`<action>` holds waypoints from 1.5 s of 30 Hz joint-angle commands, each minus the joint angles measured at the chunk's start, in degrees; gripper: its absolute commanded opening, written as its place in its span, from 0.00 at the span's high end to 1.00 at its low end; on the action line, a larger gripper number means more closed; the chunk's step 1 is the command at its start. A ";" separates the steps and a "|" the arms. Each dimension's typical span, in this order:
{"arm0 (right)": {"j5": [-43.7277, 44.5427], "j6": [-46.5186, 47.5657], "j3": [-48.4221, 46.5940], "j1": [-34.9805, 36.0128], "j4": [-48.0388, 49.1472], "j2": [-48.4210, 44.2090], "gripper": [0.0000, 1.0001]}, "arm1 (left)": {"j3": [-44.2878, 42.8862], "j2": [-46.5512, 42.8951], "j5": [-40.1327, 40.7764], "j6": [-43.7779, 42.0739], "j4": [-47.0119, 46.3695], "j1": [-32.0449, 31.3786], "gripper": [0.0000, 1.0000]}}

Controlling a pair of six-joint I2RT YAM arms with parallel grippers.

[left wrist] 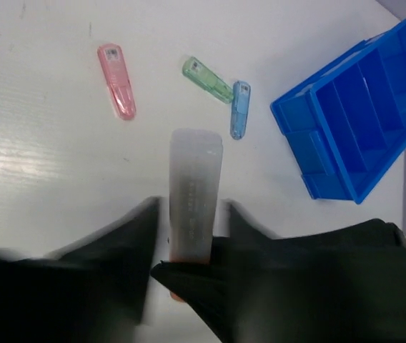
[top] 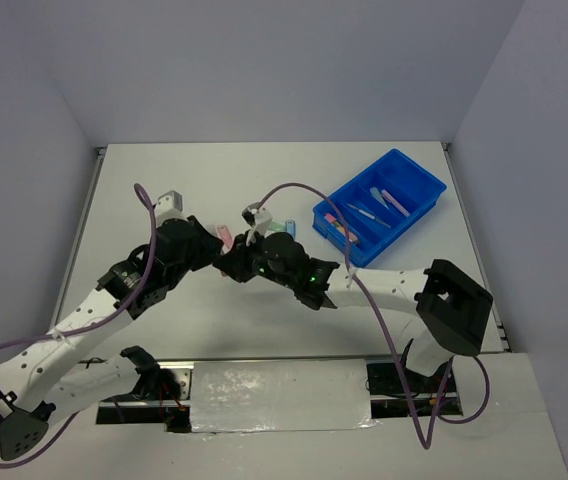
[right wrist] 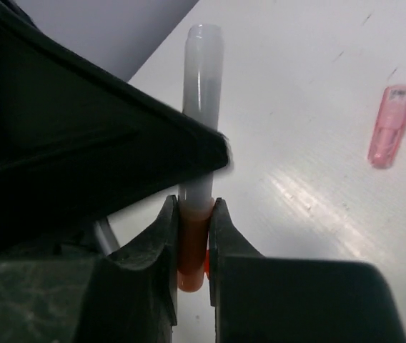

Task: Sort the stationery into containers
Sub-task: Pick up the stationery from the center of the board, then place the stationery in the storage box.

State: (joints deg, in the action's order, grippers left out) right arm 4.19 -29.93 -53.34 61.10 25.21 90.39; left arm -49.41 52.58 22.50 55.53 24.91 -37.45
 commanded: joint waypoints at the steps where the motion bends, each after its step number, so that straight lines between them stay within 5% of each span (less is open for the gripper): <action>1: -3.02 12.74 -3.00 -1.24 2.12 -0.03 1.00 | -2.97 0.42 -2.64 0.02 -2.59 -0.43 0.17; 2: -3.83 16.45 -1.60 -3.16 1.77 -1.26 1.00 | -4.28 1.03 -1.77 -0.59 -0.93 -0.43 0.01; 8: -11.48 41.25 -0.44 -22.22 -22.02 -8.71 1.00 | -26.85 6.84 12.28 -3.67 24.82 0.10 0.01; 10: -11.13 47.99 -2.10 -34.50 -29.66 -11.71 1.00 | -26.89 2.03 15.80 -5.16 26.59 0.19 0.01; 15: -2.45 65.49 -6.68 -46.67 -33.82 -10.24 1.00 | -20.91 -5.81 10.29 -10.96 21.59 0.36 0.01; 21: -8.84 70.09 -19.33 -58.18 -42.41 1.09 1.00 | -15.81 -4.85 12.92 -14.65 23.52 0.45 0.01; 34: -6.03 65.53 -25.85 -60.22 -41.47 13.67 0.91 | -10.89 -4.24 10.81 -14.83 20.09 0.54 0.01; 37: -5.33 64.83 -26.55 -60.40 -42.26 14.81 0.80 | -11.24 -4.06 10.28 -14.39 20.01 0.54 0.01; 38: -5.33 64.22 -27.16 -60.48 -42.87 15.08 0.67 | -11.24 -4.06 10.37 -14.31 19.83 0.54 0.01; 40: -5.42 64.21 -27.43 -60.49 -43.05 15.17 0.64 | -11.24 -3.80 10.89 -14.39 19.31 0.54 0.01; 42: -5.33 63.42 -28.13 -60.49 -43.67 14.91 0.44 | -11.32 -3.01 11.33 -14.13 19.65 0.54 0.01; 45: -6.91 63.07 -29.27 -60.57 -45.42 14.20 0.42 | -10.54 -1.43 11.34 -13.69 18.60 0.54 0.01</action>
State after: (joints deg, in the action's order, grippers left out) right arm -1.74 34.13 -78.81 0.93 -19.16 105.58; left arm -60.47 49.74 32.91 42.00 46.09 -37.17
